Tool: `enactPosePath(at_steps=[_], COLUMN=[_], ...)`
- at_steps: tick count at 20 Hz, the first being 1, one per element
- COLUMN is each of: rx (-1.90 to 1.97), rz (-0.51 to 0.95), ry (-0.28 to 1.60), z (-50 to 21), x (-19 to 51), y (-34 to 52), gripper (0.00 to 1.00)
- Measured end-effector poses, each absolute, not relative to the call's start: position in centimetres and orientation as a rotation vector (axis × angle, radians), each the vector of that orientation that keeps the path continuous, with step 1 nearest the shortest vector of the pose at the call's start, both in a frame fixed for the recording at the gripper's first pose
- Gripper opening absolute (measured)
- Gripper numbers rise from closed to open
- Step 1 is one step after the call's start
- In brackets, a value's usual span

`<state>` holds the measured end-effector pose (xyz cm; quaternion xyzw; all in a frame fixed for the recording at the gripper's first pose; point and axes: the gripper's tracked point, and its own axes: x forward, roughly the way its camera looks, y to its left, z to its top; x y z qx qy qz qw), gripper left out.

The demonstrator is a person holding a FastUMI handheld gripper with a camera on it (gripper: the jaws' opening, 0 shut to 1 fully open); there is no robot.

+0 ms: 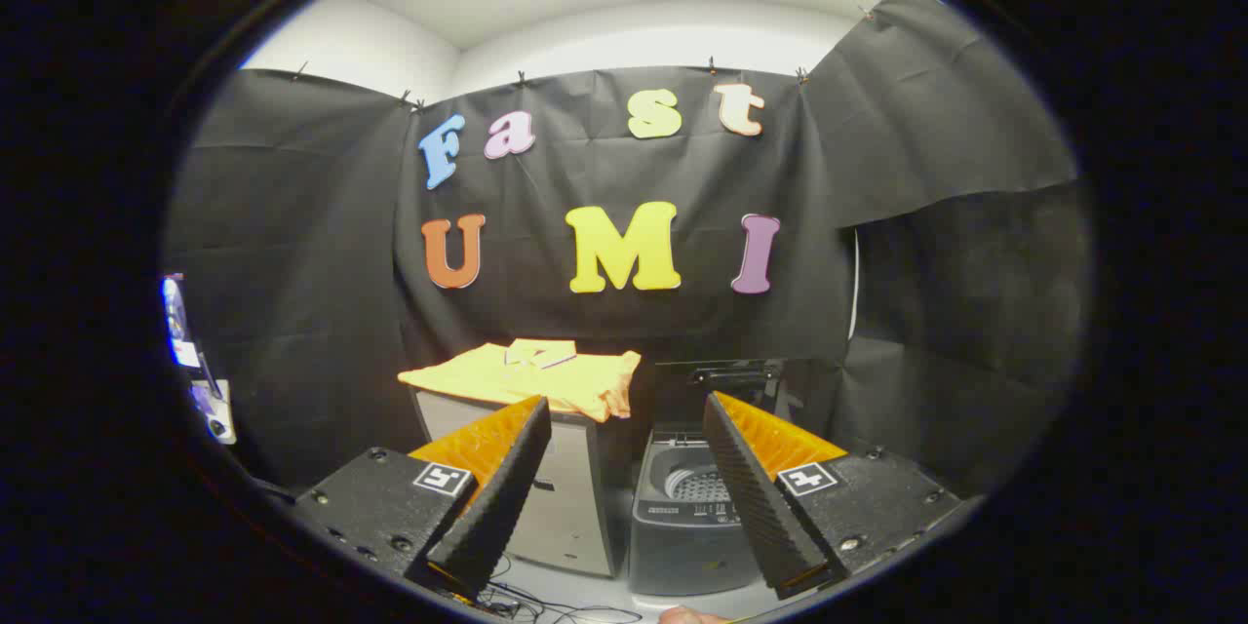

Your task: Put the clothes into the washing machine and then close the washing machine lid.

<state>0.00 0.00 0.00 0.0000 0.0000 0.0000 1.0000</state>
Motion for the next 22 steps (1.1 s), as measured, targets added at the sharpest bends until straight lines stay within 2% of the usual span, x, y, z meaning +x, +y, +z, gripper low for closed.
enactPosePath(at_steps=[7, 22], rx=[0.03, 0.019], rz=[-0.035, -0.017], ry=[0.029, 0.042], z=[-1.3, -1.3], x=[-0.5, 1.2], y=[-1.9, 1.1], gripper=[0.99, 0.99])
